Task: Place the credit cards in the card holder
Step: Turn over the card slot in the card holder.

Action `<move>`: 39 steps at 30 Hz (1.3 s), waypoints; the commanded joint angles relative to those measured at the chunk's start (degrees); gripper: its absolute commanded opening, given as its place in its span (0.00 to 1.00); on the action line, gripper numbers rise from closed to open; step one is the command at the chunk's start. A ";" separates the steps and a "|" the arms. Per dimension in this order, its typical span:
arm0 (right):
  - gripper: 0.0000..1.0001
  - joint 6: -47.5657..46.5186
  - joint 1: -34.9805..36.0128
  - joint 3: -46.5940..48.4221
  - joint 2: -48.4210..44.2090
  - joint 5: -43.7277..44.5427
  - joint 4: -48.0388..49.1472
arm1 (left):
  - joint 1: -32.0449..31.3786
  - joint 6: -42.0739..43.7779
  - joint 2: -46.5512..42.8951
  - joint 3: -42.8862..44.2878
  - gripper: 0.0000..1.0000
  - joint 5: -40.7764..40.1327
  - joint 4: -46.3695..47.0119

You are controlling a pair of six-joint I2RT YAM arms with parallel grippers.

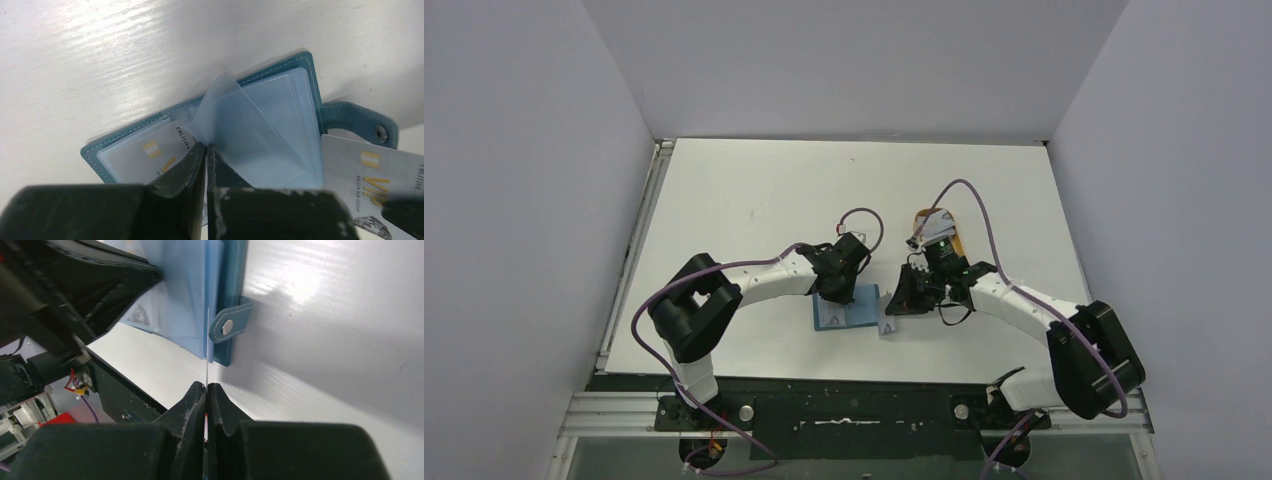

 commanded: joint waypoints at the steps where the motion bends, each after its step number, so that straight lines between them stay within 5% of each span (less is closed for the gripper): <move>1: 0.00 -0.08 -0.07 1.68 -5.75 1.25 2.11 | -0.41 0.43 1.41 -1.35 0.00 -0.17 -0.98; 16: 0.00 -3.73 -0.19 6.30 4.02 -2.65 -0.01 | -0.43 0.36 1.42 -1.39 0.00 0.01 -0.80; 39: 0.00 -2.03 -0.03 2.82 5.33 -3.32 2.49 | -0.45 0.34 1.20 -1.22 0.00 0.05 -0.74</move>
